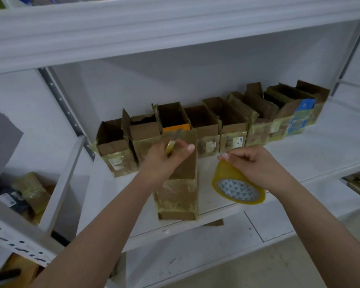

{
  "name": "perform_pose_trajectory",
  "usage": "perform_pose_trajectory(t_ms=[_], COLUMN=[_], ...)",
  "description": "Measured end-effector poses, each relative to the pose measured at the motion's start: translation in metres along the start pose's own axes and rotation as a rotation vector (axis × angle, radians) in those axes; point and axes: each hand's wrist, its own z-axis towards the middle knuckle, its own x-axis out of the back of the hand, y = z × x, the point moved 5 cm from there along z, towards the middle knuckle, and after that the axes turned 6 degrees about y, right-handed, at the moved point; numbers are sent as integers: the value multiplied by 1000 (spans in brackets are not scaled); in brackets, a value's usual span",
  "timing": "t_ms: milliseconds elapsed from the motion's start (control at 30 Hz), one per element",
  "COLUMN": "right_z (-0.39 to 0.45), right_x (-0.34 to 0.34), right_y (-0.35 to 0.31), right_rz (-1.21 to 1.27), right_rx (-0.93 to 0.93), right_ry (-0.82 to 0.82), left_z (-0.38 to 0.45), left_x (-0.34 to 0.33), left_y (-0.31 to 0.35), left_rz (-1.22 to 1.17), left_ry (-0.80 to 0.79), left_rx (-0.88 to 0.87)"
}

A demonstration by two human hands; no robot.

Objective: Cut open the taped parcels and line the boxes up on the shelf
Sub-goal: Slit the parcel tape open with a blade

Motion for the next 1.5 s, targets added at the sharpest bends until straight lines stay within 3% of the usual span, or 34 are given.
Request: perform_pose_trajectory(t_ms=[100,300,400,500,733,933,1500], right_z=[-3,-9,-10,-11,-5,-5,3], right_x=[-4,-10,-12,-9,6,9,-30], right_y=[-11,-22,-22,-21,-29,-5,14], right_rz=[10,45,113,235,306,-98,-132], right_rx=[44,47,-60,-174,-117,-129,-161], right_ry=[-21,-25,-58,-139,-177,-141,-132], left_z=[-5,-6,-4,-2,-7,-29,-30], left_x=[-18,-38,-32,-14,34,84,78], left_y=[12,24,26,25,7,-46,-112], left_rz=[-39,-83,-44,148,270,277,148], left_ry=[-23,-74,-27,69,275,376,348], left_rx=[66,4,-28,-72,-43,126,226])
